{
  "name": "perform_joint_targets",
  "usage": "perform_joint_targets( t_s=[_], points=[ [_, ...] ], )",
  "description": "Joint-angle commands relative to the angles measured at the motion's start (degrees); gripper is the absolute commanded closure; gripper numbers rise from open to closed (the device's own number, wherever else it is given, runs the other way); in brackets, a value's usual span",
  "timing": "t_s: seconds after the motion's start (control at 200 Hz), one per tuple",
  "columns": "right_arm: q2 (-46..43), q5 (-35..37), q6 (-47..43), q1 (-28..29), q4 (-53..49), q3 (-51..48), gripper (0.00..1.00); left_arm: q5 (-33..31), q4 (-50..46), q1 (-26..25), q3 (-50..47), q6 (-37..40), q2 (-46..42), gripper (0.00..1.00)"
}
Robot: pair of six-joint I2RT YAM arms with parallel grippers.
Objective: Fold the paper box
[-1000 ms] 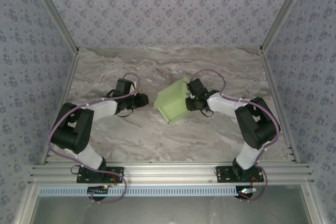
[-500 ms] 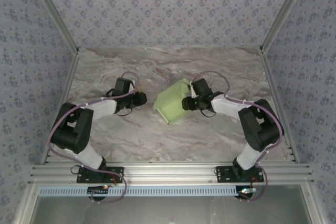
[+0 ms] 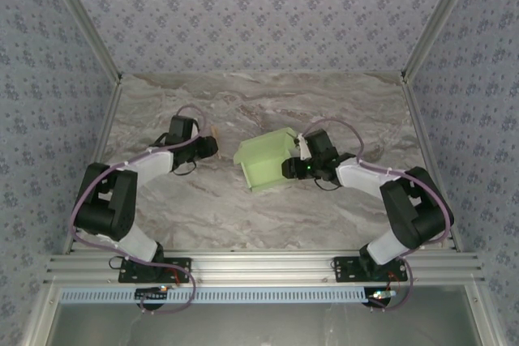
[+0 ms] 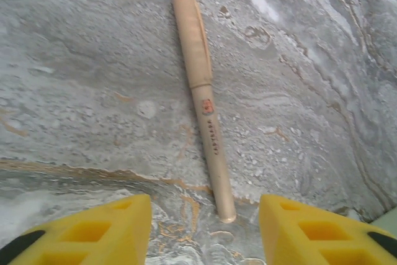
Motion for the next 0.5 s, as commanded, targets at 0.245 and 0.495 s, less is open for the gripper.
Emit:
perform_joint_targets(
  t_s=[0.245,0.495],
  points=[
    [-10.8,-1.1,0.6,-2.2,0.6,-5.5,0.41,-5.3,-13.8,-0.3,14.1,6.2,9.5,0.44],
    [-14.2,0.0,-1.5,-3.2,-0.8,-6.7,0.40,-6.7,-19.1,-2.2,23.0,8.5,17.9,0.46]
  ],
)
